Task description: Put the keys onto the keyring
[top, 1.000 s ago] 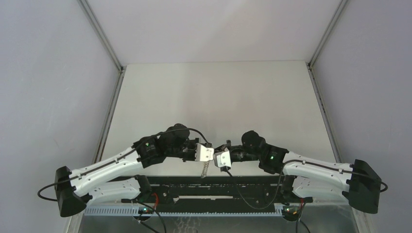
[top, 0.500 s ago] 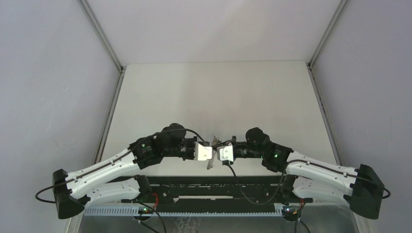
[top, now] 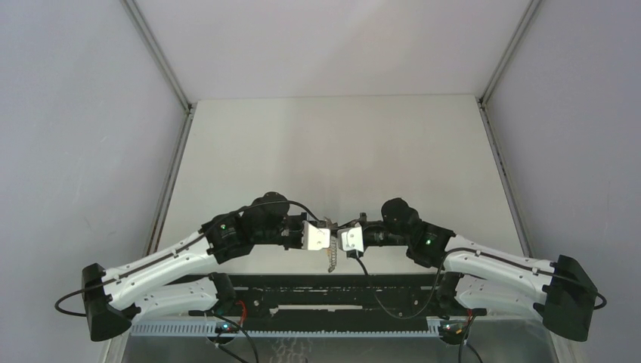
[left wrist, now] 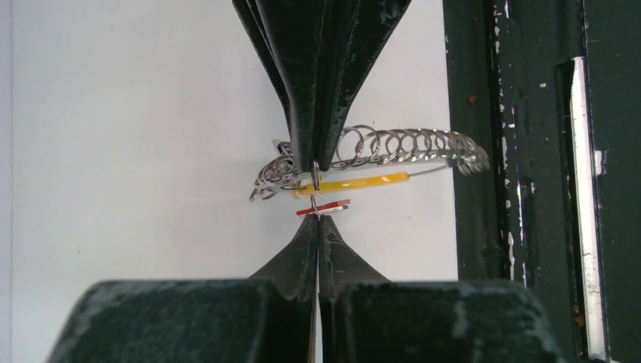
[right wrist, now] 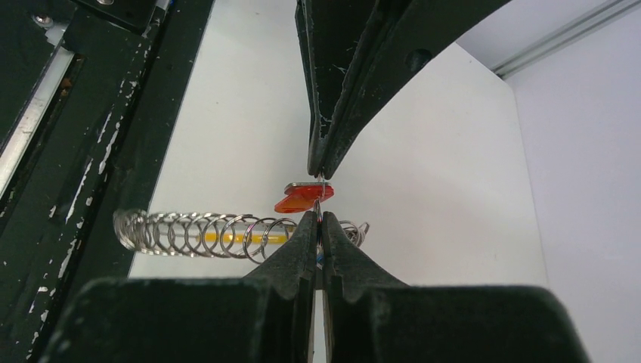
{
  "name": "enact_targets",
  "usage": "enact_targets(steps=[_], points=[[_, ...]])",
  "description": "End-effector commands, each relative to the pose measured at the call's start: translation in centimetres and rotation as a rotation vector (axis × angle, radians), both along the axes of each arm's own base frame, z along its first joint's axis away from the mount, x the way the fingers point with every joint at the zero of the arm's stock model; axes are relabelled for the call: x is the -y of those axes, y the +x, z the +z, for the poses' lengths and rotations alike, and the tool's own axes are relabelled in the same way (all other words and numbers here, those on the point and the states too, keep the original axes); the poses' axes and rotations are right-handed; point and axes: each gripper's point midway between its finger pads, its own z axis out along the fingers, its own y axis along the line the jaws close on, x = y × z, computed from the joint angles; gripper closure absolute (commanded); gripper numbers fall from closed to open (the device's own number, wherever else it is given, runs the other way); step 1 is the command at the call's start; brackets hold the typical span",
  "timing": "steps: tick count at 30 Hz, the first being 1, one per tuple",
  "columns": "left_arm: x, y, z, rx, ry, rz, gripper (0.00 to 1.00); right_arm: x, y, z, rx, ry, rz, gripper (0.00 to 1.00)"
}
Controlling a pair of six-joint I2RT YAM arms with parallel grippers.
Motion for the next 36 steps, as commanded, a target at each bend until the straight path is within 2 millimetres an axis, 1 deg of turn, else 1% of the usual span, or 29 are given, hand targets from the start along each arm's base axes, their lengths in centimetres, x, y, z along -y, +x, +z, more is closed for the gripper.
enact_targets(steps=[1,9,12,16,17,19,22,24,27,29,33,36], points=[[1.0,0.1,2.7,0.037,-0.076,-0.019,1.0,-0.7,0.2,3.0,0.019,0.092,0.022,1.0],[1.0,0.0,3.0,0.044,-0.104,-0.016,1.0,0.0,0.3,4.0,0.0,0.154,0.033,1.0],[1.4,0.4,2.8,0.025,-0.116,0.016,1.0,0.4,0.8,3.9,-0.043,0.163,0.006,1.0],[2.3,0.9,3.0,-0.043,-0.181,0.087,1.0,1.4,2.8,3.0,-0.119,0.153,-0.154,1.0],[2.4,1.1,2.8,-0.059,-0.191,0.117,1.0,1.8,3.2,2.9,-0.137,0.16,-0.2,1.0],[2.6,1.7,2.3,-0.088,-0.216,0.174,1.0,2.6,3.5,2.6,-0.165,0.166,-0.259,1.0],[2.8,2.4,1.5,-0.126,-0.257,0.253,1.0,3.8,3.8,2.7,-0.187,0.208,-0.348,1.0],[2.7,2.8,0.5,-0.138,-0.271,0.3,1.0,4.8,4.2,3.0,-0.19,0.238,-0.423,1.0],[2.1,3.3,-1.7,-0.172,-0.255,0.376,1.0,6.2,4.7,3.1,-0.185,0.246,-0.526,1.0],[1.9,3.4,-3.2,-0.208,-0.245,0.421,1.0,6.8,4.7,3.5,-0.18,0.268,-0.574,1.0],[2.2,3.4,-5.8,-0.274,-0.256,0.477,1.0,7.3,4.5,4.1,-0.167,0.287,-0.607,1.0],[2.6,3.4,-8.3,-0.327,-0.21,0.504,1.0,7.8,4.2,4.8,-0.15,0.305,-0.628,1.0]])
